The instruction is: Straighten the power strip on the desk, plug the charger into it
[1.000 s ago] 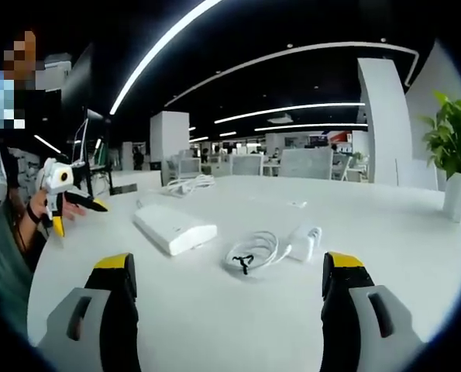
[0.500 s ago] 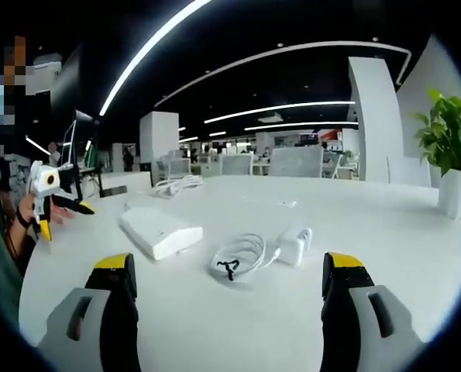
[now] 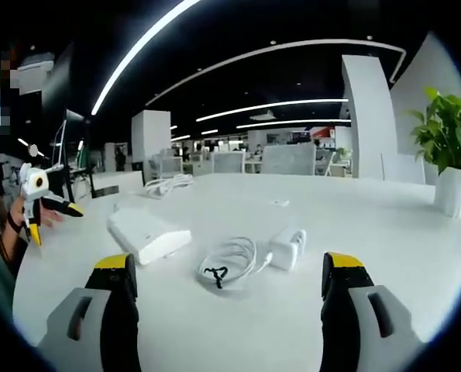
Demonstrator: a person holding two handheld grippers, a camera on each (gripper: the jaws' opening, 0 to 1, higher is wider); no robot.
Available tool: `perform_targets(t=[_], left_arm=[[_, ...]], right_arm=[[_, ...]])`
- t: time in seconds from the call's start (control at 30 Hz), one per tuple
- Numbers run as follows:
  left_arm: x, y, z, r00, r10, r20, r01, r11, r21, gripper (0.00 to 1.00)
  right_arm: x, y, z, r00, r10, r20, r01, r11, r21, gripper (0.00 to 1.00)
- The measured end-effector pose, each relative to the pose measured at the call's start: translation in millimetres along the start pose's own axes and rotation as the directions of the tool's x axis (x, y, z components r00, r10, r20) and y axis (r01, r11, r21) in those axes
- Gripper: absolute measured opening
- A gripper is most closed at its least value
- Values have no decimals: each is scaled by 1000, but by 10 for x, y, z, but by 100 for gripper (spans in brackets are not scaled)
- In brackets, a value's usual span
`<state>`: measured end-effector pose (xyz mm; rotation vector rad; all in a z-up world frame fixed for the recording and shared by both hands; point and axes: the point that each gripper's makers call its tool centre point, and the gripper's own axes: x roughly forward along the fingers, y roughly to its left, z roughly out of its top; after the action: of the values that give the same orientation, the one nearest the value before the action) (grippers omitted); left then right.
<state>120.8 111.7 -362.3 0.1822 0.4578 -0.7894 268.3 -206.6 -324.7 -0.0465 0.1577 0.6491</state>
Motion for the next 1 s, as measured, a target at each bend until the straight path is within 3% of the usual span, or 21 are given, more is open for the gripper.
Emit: perform_targets(t=[0.4, 1.0], left_arm=[[-19, 54, -19, 1000, 3, 3, -3, 1000, -4, 100], [-50, 102, -40, 1000, 8, 5, -8, 1000, -10, 100]], right_arm=[[130, -181, -3, 999, -44, -8, 44, 999, 33, 98], [284, -207, -19, 996, -79, -28, 80, 995, 52, 95]])
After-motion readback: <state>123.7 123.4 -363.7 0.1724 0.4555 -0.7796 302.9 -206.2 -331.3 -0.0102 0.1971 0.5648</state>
